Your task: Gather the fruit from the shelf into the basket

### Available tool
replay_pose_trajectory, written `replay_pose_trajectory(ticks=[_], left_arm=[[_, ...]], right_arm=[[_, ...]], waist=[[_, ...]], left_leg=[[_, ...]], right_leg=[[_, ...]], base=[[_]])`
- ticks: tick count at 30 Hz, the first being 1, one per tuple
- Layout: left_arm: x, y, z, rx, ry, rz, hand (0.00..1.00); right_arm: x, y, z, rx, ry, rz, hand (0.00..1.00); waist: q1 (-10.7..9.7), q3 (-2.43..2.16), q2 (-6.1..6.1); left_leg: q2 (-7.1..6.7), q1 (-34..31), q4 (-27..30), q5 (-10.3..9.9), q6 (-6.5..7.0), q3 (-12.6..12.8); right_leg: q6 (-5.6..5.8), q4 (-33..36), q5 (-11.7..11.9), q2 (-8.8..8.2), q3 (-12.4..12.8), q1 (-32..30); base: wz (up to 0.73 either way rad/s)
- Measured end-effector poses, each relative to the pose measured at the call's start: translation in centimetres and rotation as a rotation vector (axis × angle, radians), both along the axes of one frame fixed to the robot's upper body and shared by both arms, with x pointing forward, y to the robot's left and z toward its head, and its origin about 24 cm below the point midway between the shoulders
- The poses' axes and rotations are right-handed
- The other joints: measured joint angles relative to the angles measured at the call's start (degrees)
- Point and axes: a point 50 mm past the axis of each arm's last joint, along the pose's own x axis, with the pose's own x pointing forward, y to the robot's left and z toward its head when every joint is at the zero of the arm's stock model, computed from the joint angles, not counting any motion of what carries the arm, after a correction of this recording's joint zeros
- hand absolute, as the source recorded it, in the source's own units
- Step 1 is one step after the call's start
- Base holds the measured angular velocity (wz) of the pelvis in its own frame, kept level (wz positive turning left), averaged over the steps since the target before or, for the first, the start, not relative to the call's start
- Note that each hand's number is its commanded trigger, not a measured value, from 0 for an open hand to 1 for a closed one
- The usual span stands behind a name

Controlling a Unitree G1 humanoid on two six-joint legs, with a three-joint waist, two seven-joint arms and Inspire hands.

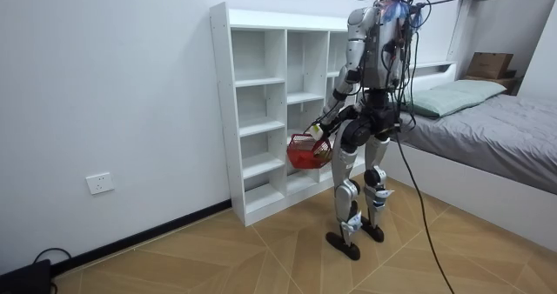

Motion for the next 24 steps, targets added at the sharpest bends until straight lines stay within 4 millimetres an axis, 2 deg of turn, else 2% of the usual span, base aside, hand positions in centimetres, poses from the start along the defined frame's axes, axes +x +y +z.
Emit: replay_pose_trajectory(ticks=[2,5,11,19,24], left_arm=[[-0.2,0.1,0.0,-0.014,0.006,0.020,1.00],[-0.7,0.3,-0.1,-0.022,0.008,0.043,1.00],[-0.9,0.8,0.0,-0.006,-0.003,0.062,1.00],[-1.8,1.8,0.2,-0.011,-0.019,0.129,1.00],[-2.4,2.4,0.2,-0.057,-0.007,0.238,1.00]], right_arm=[[-0.1,0.0,0.2,0.005,-0.016,0.000,0.00],[0.0,0.1,0.7,0.019,-0.044,-0.006,0.00],[0.6,0.6,2.9,0.017,-0.176,-0.010,0.00],[1.0,-0.3,4.8,-0.072,-0.298,-0.046,0.00],[1.8,-1.1,5.9,-0.134,-0.373,-0.086,0.00]], waist=[[-0.01,-0.05,-0.06],[-0.37,0.13,-0.34],[-1.25,0.36,-0.87],[-1.18,0.51,-0.95],[-1.60,0.70,-0.62]], left_leg=[[0.02,0.78,-0.67,0.00,-0.01,0.31],[0.04,2.29,-1.27,0.01,-0.03,0.87],[-0.01,3.87,-2.74,0.00,-0.03,1.37],[0.58,6.79,-4.06,-0.04,-0.07,3.40],[0.91,8.02,-4.05,-0.58,-0.39,4.35]], right_leg=[[0.01,-0.28,0.01,0.04,0.20,0.47],[0.03,-0.48,0.01,0.11,0.60,1.31],[0.29,-1.71,0.12,0.40,1.61,2.20],[0.33,-1.72,0.14,0.77,3.92,4.06],[0.26,-2.18,0.18,1.27,4.54,5.03]], base=[[-0.09],[-0.11],[-0.08],[-0.16],[-0.08]])
